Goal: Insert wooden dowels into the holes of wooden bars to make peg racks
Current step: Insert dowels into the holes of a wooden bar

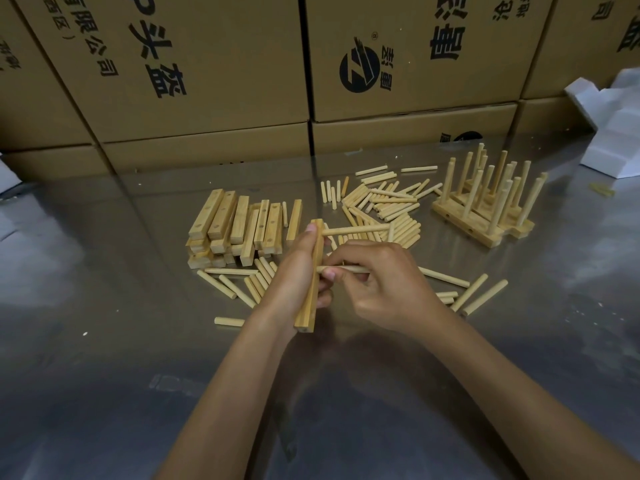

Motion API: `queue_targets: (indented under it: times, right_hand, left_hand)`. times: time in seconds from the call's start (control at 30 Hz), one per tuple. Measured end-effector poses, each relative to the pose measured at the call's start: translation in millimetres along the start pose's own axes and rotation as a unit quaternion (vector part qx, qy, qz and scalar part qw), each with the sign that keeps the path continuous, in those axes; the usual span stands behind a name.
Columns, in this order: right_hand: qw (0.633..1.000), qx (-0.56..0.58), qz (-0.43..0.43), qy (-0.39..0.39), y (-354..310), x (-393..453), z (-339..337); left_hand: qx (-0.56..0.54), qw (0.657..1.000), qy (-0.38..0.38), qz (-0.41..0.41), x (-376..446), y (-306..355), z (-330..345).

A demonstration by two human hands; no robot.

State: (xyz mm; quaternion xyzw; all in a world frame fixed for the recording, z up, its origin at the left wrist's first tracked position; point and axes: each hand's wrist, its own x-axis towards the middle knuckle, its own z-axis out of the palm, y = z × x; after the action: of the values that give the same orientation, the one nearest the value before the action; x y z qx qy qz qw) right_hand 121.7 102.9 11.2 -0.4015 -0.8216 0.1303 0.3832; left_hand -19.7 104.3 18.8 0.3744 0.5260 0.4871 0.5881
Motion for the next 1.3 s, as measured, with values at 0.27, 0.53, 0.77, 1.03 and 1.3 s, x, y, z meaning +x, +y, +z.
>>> queue_targets:
  times: [0.27,0.53,0.77,1.03,1.3]
  right_hand:
    - [0.993,0.081,0.081,-0.013,0.5,-0.3,3.0]
    - [0.987,0.078,0.133,-0.035,4.3,3.6,-2.6]
    - [0.982,0.083,0.168,-0.003,6.8,5.5,-11.1]
    - [0.951,-0.105,0.283,-0.066,53.6,4.5,-43.6]
    - [0.964,0.015,0.237,-0.123,51.2,2.5,-35.5]
  left_hand:
    - [0.026,1.0,-0.006,0.016,1.4,-1.3,0.6]
    - [0.091,0.995,-0.012,0.041,5.0,-2.0,0.5]
    - [0.061,0.997,0.056,0.008,10.4,-0.7,-8.5]
    - [-0.071,0.991,0.106,-0.026,19.9,7.6,-31.6]
    - [-0.089,0.992,0.088,-0.027,16.9,4.8,-30.4]
